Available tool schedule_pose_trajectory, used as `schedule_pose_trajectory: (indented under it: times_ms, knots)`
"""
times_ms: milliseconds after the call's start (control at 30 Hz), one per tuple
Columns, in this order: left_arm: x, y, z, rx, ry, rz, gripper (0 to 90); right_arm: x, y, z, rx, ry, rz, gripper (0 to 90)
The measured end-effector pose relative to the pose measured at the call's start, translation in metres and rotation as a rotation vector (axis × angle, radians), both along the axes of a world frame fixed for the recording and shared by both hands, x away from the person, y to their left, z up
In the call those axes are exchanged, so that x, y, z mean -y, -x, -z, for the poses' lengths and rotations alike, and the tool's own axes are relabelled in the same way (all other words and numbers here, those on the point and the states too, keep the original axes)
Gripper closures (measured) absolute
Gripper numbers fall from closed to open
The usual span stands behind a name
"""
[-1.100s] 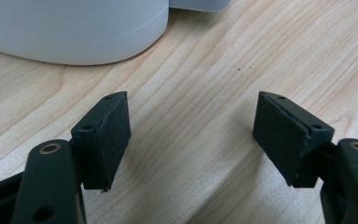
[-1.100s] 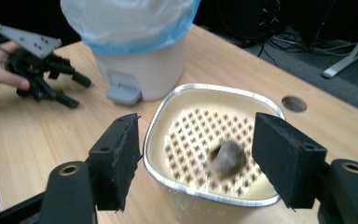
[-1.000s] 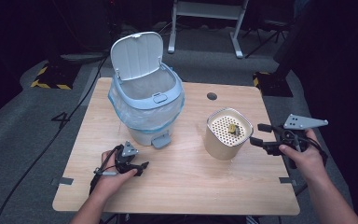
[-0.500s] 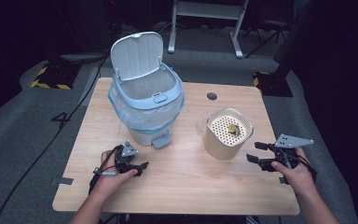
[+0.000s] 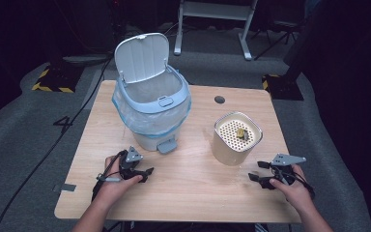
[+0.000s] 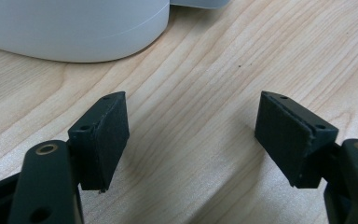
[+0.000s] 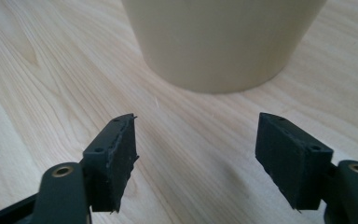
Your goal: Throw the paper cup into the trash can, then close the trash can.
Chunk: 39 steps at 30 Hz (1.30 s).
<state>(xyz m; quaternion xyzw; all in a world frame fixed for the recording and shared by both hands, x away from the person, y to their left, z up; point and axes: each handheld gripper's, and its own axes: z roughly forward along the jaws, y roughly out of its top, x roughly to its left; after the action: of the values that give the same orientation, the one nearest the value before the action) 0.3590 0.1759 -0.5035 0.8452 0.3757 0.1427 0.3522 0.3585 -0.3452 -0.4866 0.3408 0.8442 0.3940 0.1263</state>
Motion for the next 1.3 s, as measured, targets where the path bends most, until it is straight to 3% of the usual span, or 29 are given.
schedule_pose_trajectory:
  times_ms: [167, 300, 433, 467, 633, 733, 800, 833, 967, 1000, 1033, 1067, 1100, 1167, 1300]
  knots:
    - [0.0, 0.0, 0.0, 0.001, -0.002, 0.001, 26.3, 0.001, 0.002, 0.01, -0.022, 0.01, 0.005, 28.3]
    - [0.0, 0.0, 0.0, 0.001, -0.001, -0.002, 26.3, 0.0, 0.004, 0.017, 0.015, 0.005, 0.016, 27.1]
    - [0.0, 0.0, 0.0, 0.005, -0.003, -0.008, 26.9, -0.002, 0.005, 0.018, 0.044, 0.052, 0.023, 20.7]
    - [0.001, 0.001, 0.0, 0.006, -0.006, -0.011, 28.0, -0.003, 0.003, 0.018, 0.038, 0.067, 0.052, 15.2]
    - [0.0, 0.004, -0.007, -0.017, -0.011, -0.02, 36.7, -0.002, 0.002, 0.018, 0.03, 0.062, 0.055, 14.9]
    - [-0.008, 0.011, -0.018, -0.022, 0.08, -0.009, 39.5, -0.002, 0.002, 0.018, 0.03, 0.064, 0.055, 14.9]
    - [-0.013, 0.014, -0.027, -0.003, 0.121, 0.001, 40.7, -0.002, 0.002, 0.018, 0.03, 0.062, 0.054, 14.9]
    - [-0.013, 0.014, -0.027, -0.003, 0.121, 0.001, 41.0, -0.002, 0.002, 0.018, 0.03, 0.062, 0.054, 14.9]
    - [-0.023, 0.018, -0.05, 0.032, 0.186, 0.007, 42.4, -0.002, 0.002, 0.018, 0.03, 0.064, 0.056, 14.9]
    - [-0.028, 0.019, -0.063, 0.055, 0.204, 0.016, 42.4, -0.002, 0.002, 0.018, 0.03, 0.061, 0.055, 14.9]
    - [-0.028, 0.019, -0.063, 0.055, 0.204, 0.016, 42.5, -0.002, 0.002, 0.018, 0.03, 0.061, 0.055, 14.9]
    - [-0.032, 0.019, -0.077, 0.066, 0.228, 0.032, 42.7, -0.002, 0.002, 0.018, 0.03, 0.062, 0.054, 14.9]
    - [-0.032, 0.019, -0.077, 0.066, 0.228, 0.032, 43.1, -0.002, 0.002, 0.018, 0.03, 0.062, 0.054, 14.9]
    - [-0.039, 0.018, -0.1, 0.102, 0.242, 0.052, 43.3, -0.002, 0.002, 0.018, 0.029, 0.062, 0.055, 14.9]
    - [-0.044, 0.017, -0.117, 0.117, 0.257, 0.071, 43.6, -0.002, 0.002, 0.018, 0.029, 0.062, 0.055, 14.9]
